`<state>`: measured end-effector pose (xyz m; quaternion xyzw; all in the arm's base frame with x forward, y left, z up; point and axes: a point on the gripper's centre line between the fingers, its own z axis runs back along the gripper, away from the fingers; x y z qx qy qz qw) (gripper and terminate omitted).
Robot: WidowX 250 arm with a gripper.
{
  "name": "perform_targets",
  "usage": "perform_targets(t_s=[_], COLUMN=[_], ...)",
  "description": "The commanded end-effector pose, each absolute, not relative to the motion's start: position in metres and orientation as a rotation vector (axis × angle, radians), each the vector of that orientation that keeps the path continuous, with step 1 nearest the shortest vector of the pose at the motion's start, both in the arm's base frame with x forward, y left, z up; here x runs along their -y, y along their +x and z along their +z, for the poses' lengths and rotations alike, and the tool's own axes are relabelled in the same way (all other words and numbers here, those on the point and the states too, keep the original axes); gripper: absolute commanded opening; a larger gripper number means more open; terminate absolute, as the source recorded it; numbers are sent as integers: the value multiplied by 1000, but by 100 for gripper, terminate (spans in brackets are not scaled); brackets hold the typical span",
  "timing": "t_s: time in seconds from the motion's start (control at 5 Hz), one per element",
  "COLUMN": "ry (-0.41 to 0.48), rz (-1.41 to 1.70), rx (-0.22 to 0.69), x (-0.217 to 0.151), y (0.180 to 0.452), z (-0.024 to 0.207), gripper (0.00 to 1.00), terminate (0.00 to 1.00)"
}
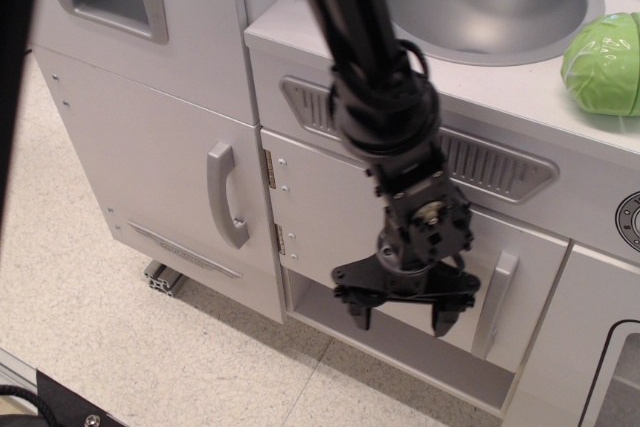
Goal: Close cabinet
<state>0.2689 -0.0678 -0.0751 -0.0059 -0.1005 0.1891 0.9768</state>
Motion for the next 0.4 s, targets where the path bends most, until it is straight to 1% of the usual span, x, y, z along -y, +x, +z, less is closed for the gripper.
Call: perform_targets(t_s=[0.0, 0.2], ry=[-44, -44], rz=[332, 332], rx=[257, 257], x=[57, 57], y=[260, 260], z=[-45, -45], gripper=[100, 100], terminate=[0, 100])
